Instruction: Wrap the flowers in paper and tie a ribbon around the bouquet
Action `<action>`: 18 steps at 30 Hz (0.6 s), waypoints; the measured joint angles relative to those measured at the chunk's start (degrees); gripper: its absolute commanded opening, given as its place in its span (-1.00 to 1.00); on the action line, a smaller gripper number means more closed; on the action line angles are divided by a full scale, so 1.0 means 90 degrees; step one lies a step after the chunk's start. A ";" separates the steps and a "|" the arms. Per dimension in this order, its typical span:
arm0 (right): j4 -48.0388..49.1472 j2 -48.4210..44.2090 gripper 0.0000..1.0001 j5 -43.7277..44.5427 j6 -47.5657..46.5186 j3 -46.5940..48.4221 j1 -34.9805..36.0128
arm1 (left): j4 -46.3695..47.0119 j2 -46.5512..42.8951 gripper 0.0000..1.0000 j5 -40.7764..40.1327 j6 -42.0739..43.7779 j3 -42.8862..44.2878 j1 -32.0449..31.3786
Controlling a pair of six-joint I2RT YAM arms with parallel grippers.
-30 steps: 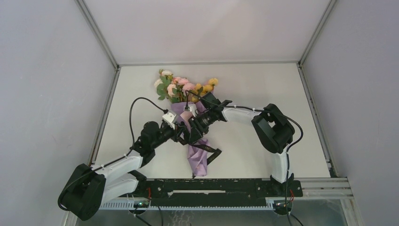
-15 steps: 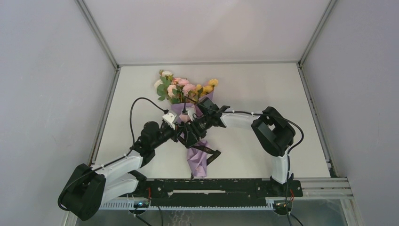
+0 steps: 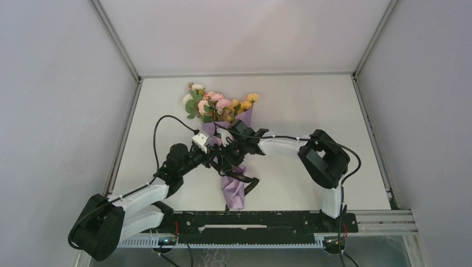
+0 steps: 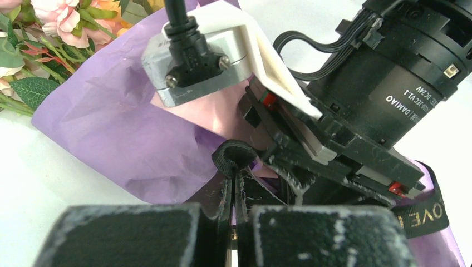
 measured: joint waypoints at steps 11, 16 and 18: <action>-0.0199 -0.0500 -1.00 0.0746 0.0046 -0.0104 -0.0022 | -0.0024 -0.0080 -1.00 -0.0010 0.0012 0.0000 0.0000; -0.0182 -0.1086 -1.00 0.0872 0.0136 -0.0342 -0.0199 | -0.0029 -0.0134 -1.00 -0.0034 0.0102 0.0000 0.0000; -0.0136 -0.1319 -1.00 0.0916 0.0194 -0.0459 -0.0376 | -0.0051 -0.0143 -1.00 -0.0121 0.0070 0.0000 0.0015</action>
